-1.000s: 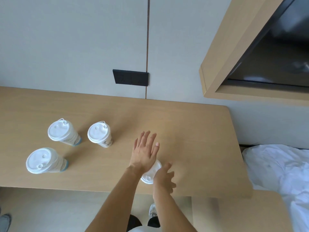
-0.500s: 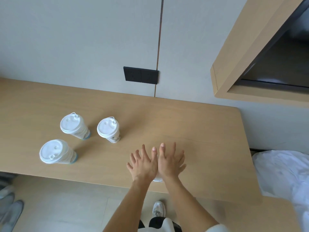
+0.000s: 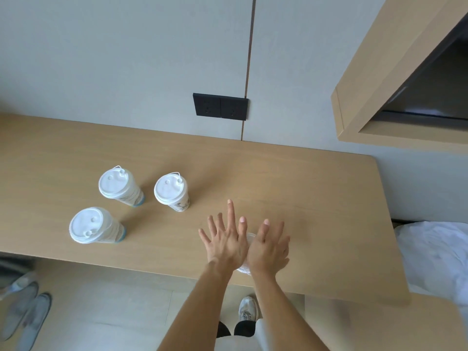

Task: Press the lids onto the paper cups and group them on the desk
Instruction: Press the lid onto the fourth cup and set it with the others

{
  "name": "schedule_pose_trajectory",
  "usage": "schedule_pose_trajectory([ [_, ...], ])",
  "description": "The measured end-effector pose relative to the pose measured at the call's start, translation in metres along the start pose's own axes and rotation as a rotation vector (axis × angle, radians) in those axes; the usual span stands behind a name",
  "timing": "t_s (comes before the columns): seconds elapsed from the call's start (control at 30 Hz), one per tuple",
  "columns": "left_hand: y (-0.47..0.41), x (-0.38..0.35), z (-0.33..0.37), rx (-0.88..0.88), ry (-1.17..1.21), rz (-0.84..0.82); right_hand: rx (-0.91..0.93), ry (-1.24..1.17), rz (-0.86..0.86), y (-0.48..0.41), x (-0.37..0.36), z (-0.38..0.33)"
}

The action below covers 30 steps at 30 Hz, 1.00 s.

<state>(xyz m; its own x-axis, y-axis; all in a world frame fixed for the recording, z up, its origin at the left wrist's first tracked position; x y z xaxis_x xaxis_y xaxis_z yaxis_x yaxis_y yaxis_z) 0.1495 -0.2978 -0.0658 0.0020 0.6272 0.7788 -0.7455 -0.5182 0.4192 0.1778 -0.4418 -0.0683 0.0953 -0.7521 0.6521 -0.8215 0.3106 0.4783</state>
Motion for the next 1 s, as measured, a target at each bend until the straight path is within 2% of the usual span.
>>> schedule_pose_trajectory([
  [0.17, -0.015, 0.009, 0.04, -0.411, -0.361, -0.036, -0.405, -0.301, -0.055, 0.026, -0.006, 0.038],
  [0.23, -0.011, 0.011, 0.049, -0.543, -0.447, 0.001, -0.46, -0.318, -0.088, 0.028, -0.004, 0.043],
  [0.3, -0.004, 0.015, 0.051, -0.572, -0.406, 0.07, -0.419, -0.27, -0.1, 0.022, 0.004, 0.042],
  [0.33, 0.0, 0.02, 0.047, -0.515, -0.31, 0.117, -0.366, -0.235, -0.096, 0.016, 0.01, 0.038],
  [0.4, 0.004, 0.03, 0.03, -0.291, -0.036, 0.194, -0.206, -0.155, -0.082, 0.002, 0.019, 0.019],
  [0.47, 0.01, 0.027, 0.011, -0.026, 0.182, 0.176, -0.014, -0.079, -0.094, -0.009, 0.021, -0.008],
  [0.53, 0.016, 0.017, 0.001, 0.17, 0.279, 0.115, 0.135, -0.007, -0.136, -0.014, 0.014, -0.033],
  [0.6, 0.022, 0.006, -0.006, 0.291, 0.296, 0.084, 0.236, 0.117, -0.175, -0.014, 0.001, -0.046],
  [0.7, 0.027, -0.002, -0.013, 0.365, 0.327, 0.152, 0.275, 0.235, -0.205, -0.014, -0.013, -0.041],
  [0.8, 0.024, 0.002, -0.009, 0.324, 0.315, 0.225, 0.267, 0.242, -0.208, -0.021, -0.014, -0.037],
  [1.0, 0.017, 0.001, -0.004, 0.239, 0.284, 0.238, 0.292, 0.193, -0.183, -0.023, -0.014, -0.039],
])
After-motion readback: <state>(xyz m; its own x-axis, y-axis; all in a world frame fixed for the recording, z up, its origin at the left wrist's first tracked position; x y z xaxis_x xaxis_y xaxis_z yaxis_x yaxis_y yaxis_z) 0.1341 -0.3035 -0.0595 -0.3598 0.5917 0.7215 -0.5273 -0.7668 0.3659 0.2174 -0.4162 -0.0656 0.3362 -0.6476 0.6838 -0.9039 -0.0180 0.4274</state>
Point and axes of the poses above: each hand's wrist, its own y-axis away from the middle knuckle, its own x-axis out of the back of the hand, z = x × y, the point moved 8 cm from there along -y, towards the middle knuckle
